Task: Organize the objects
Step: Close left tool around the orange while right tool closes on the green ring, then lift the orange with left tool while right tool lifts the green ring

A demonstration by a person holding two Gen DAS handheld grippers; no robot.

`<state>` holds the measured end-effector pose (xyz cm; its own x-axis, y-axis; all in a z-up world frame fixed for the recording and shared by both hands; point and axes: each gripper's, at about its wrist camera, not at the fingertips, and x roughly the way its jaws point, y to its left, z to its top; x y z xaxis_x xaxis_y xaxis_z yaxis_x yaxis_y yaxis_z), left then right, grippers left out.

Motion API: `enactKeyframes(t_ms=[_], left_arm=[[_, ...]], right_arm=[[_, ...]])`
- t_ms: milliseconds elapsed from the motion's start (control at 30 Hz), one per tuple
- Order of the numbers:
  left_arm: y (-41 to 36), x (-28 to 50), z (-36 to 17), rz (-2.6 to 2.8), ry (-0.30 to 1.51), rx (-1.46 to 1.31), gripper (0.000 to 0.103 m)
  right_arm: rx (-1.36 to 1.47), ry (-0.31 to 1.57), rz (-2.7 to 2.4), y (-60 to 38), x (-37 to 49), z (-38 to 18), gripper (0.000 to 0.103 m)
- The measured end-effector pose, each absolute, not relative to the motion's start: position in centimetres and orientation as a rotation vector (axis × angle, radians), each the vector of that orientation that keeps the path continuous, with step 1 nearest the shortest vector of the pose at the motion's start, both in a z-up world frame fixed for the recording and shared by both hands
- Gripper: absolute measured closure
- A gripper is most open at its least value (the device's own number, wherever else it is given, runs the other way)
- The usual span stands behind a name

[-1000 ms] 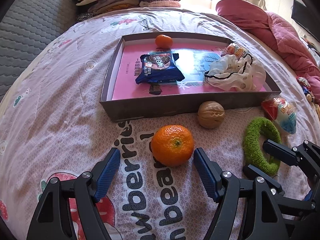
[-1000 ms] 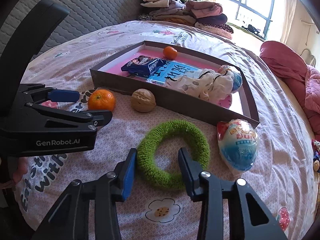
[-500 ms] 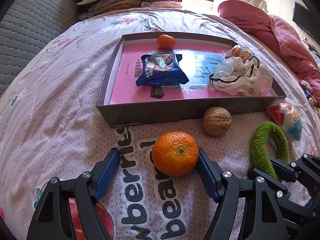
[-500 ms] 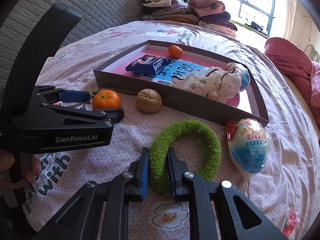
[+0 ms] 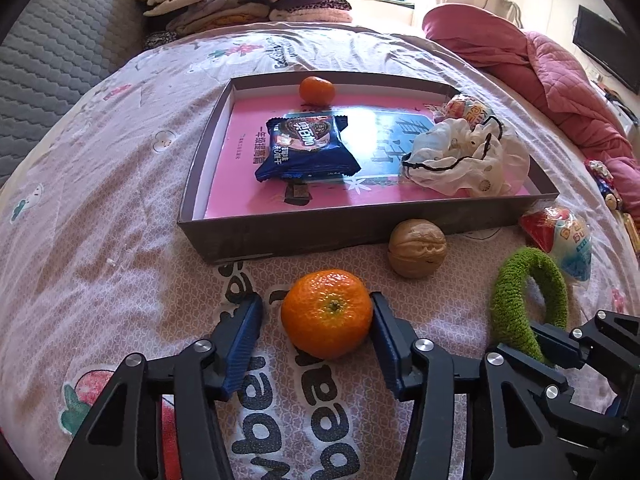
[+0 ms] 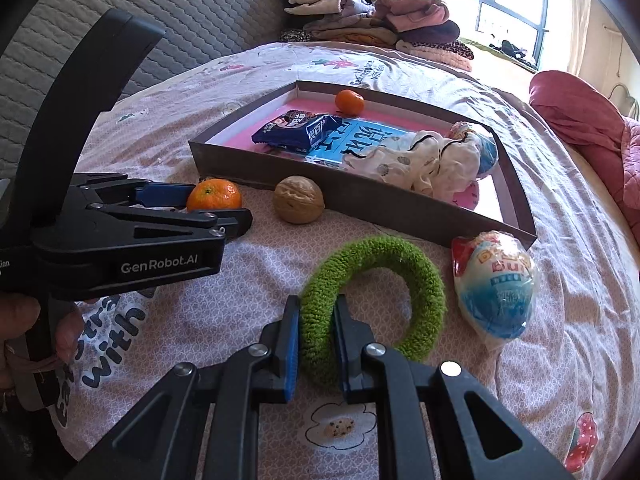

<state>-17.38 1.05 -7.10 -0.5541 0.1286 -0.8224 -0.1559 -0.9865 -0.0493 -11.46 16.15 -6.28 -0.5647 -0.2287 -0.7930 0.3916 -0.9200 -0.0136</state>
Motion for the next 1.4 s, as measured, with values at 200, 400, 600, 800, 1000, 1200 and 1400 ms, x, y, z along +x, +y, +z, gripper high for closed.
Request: enactKeyframes(t_ms=[200, 400, 600, 800, 1000, 1200, 1400], left_arm=[[1.4, -17.1, -7.0, 2.619, 0.037, -1.371, 0.061], [1.1, -16.8, -6.8, 2.620, 0.017, -1.366, 0.061], [1.1, -16.1, -6.5, 2.629, 0.026, -1.353, 0.061], [1.3, -14.6, -5.6, 2.654, 0.080, -1.322, 0.061], [0.8, -12.7, -4.4, 2.675, 0.061, -1.302, 0.061], [1.4, -11.0, -3.6, 2.683, 0.063, -1.284, 0.061], [2.0, -9.8, -2.8, 2.703, 0.052, -1.270, 0.061]], right_arm=[[1.224, 0.256, -2.490, 16.3, -11.4, -6.3, 0.087], [1.219, 0.247, -2.493, 16.5, -11.3, -6.1, 0.088], [1.212, 0.228, -2.496, 16.8, -11.2, -5.8, 0.088], [1.203, 0.224, -2.488, 16.7, -10.9, -5.6, 0.088], [1.177, 0.215, -2.479, 16.5, -10.3, -5.0, 0.089], [1.138, 0.191, -2.474, 16.6, -9.5, -4.0, 0.089], [1.104, 0.187, -2.480, 16.9, -8.8, -3.0, 0.089]])
